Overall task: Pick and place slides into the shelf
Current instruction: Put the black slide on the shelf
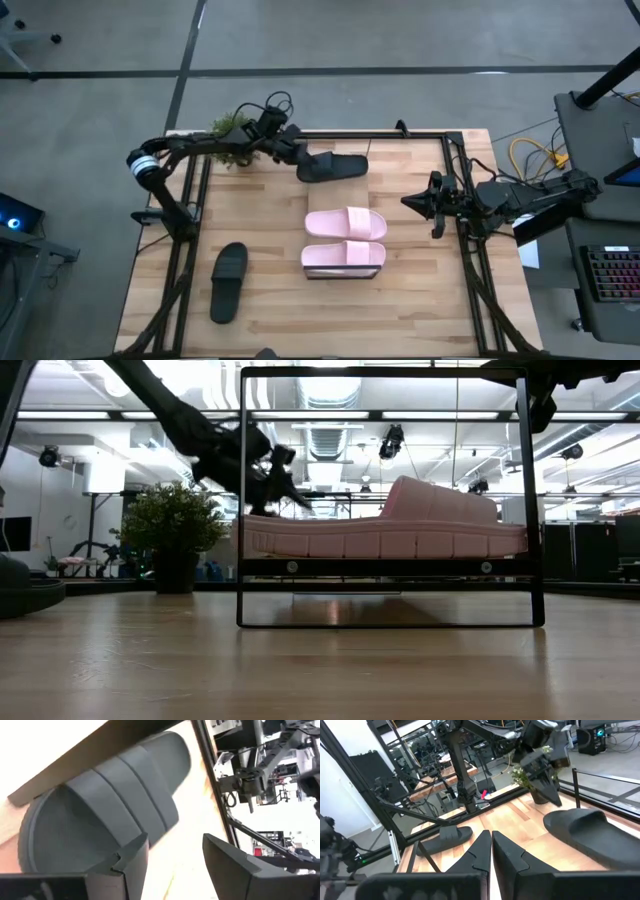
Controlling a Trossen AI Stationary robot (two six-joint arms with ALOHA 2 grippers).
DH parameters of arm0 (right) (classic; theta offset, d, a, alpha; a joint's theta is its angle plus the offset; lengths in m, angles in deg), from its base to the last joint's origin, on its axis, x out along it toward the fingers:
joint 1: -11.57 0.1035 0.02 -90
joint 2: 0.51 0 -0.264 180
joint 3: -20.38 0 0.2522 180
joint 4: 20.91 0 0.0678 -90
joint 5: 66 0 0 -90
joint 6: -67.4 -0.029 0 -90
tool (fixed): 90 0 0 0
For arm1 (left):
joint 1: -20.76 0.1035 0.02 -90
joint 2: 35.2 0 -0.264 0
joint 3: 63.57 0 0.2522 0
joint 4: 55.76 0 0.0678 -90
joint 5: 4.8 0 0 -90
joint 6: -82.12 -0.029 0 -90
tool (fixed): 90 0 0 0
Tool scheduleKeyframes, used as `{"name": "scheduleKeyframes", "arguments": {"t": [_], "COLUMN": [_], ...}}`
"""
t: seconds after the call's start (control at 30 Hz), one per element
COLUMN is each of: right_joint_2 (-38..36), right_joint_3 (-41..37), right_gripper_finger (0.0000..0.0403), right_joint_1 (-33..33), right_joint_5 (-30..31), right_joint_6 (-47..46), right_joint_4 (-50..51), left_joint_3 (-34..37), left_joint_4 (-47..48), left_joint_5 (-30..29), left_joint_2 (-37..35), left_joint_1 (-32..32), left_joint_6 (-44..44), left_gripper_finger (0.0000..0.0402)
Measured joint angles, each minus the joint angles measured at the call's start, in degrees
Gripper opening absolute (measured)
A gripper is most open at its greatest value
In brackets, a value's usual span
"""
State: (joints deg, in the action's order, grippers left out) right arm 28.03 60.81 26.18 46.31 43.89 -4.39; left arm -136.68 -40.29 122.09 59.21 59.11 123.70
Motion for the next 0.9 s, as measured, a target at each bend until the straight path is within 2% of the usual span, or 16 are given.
{"name": "scheduleKeyframes", "arguments": {"t": [0.3, 0.6, 0.9], "right_joint_2": [0.0, 0.0, 0.0], "right_joint_3": [0.0, 0.0, 0.0], "right_gripper_finger": [0.0009, 0.0009, 0.0009], "right_joint_1": [0.0, 0.0, 0.0], "right_joint_5": [0.0, 0.0, 0.0], "right_joint_6": [0.2, 0.5, 0.5], "right_joint_4": [0.1, 0.3, 0.2], "left_joint_3": [0.8, 0.4, 0.1], "left_joint_4": [2.3, 3.1, 20.2], "left_joint_5": [1.0, 7.6, 8.4], "left_joint_2": [-11.6, -26.5, -38.2], "left_joint_1": [0.0, -1.5, -4.6], "left_joint_6": [-4.6, -11.1, -21.4], "left_gripper_finger": [0.0171, 0.0171, 0.0171]}}
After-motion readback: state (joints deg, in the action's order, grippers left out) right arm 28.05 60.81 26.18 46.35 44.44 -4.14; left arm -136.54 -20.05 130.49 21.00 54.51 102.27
